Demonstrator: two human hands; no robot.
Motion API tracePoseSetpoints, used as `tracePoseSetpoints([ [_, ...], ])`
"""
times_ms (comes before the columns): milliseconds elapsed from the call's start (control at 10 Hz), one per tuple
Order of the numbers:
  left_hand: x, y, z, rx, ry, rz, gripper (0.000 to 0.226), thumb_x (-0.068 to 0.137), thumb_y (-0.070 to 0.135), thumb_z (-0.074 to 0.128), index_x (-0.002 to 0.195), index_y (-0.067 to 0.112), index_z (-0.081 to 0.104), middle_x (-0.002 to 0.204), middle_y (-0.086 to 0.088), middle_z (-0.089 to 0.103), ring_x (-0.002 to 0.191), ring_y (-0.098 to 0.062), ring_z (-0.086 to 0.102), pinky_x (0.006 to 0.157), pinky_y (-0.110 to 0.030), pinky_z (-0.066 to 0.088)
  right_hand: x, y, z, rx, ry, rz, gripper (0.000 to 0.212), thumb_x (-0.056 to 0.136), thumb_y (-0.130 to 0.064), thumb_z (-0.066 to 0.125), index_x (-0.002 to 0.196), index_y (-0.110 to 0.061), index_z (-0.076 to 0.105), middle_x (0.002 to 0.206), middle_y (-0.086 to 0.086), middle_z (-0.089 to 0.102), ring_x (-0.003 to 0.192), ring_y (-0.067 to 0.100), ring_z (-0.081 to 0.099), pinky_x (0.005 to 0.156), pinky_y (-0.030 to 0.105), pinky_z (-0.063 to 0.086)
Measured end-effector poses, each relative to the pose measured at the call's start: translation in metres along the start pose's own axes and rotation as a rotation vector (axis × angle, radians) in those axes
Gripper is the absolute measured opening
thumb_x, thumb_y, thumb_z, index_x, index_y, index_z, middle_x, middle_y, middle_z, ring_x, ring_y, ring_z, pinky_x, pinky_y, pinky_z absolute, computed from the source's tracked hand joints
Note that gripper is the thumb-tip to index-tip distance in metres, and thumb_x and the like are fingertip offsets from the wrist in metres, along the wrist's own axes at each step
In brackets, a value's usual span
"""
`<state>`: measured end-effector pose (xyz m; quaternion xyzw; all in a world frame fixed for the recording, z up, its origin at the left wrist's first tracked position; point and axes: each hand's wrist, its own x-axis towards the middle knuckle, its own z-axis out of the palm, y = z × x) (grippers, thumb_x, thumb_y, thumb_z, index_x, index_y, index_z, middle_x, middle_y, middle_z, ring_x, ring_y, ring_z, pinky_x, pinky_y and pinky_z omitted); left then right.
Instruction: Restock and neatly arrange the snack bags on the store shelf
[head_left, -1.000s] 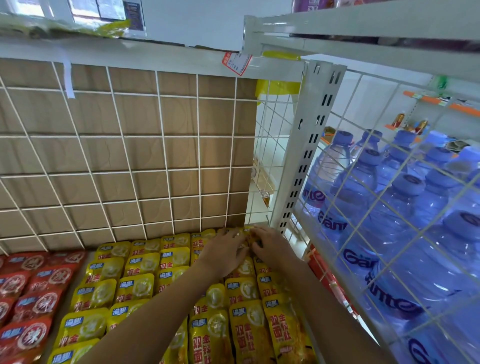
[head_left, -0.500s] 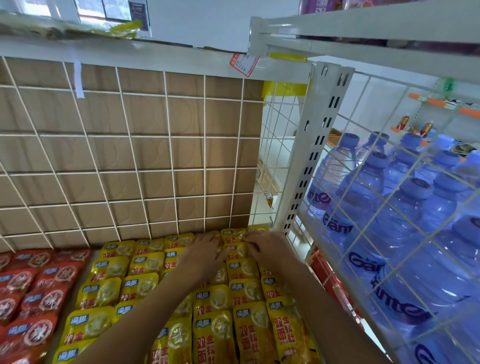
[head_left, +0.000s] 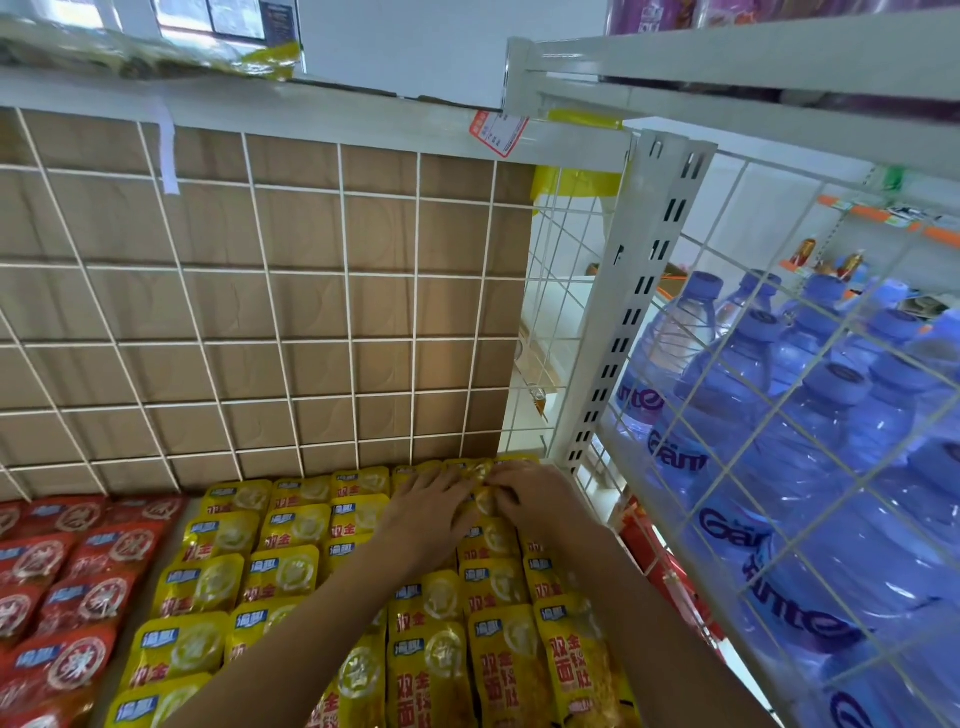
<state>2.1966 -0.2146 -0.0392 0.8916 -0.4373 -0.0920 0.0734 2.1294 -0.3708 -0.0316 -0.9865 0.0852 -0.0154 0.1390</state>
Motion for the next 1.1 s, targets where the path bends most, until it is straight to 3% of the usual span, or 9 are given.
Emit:
tracePoseSetpoints([
  [400,0.0,0.002,0.003,0.013,0.019,-0.018,0.056,0.095,0.052,0.015,0.145,0.027,0.024,0.154,0.005,0.021,0.142,-0.016,0.015,0.117,-0.036,0.011,-0.002,0.001,-0.004,0.027,0.051,-0.012,0.034,0.094,-0.025,0.044,0.124,-0.025,0.058,0.128,-0.003,0.057,0.118,0.017,0.049,0.102,0.032,0.034],
  [600,-0.001,0.01,-0.004,-0.027,0.031,-0.001,0.052,0.099,0.041,0.026,0.147,0.024,0.017,0.154,0.002,0.018,0.142,-0.018,0.014,0.116,-0.036,0.011,-0.008,0.018,-0.002,0.178,0.207,0.175,0.035,0.095,-0.023,0.043,0.128,-0.018,0.053,0.127,0.0,0.055,0.114,0.017,0.051,0.096,0.031,0.039],
  [800,0.005,0.015,-0.001,-0.033,0.008,0.023,0.05,0.099,0.043,0.026,0.147,0.028,0.021,0.156,0.003,0.015,0.143,-0.018,0.011,0.116,-0.037,0.008,-0.011,0.023,0.008,0.176,0.134,0.213,0.035,0.096,-0.025,0.042,0.129,-0.018,0.051,0.128,0.0,0.055,0.113,0.016,0.052,0.089,0.026,0.039],
  [1000,0.007,0.017,-0.004,-0.044,0.008,0.031,0.05,0.099,0.044,0.028,0.145,0.025,0.026,0.154,0.001,0.021,0.141,-0.02,0.018,0.115,-0.037,0.011,-0.013,0.023,0.007,0.16,0.132,0.202,0.036,0.096,-0.024,0.042,0.13,-0.018,0.05,0.129,0.001,0.054,0.113,0.016,0.052,0.093,0.028,0.039],
  [1100,0.007,0.013,-0.007,-0.079,0.043,0.018,0.05,0.099,0.044,0.029,0.145,0.025,0.024,0.153,0.003,0.023,0.14,-0.019,0.018,0.114,-0.036,0.012,-0.011,0.026,0.005,0.146,0.219,0.194,0.037,0.094,-0.025,0.043,0.13,-0.022,0.049,0.13,-0.002,0.054,0.116,0.017,0.05,0.1,0.032,0.036],
])
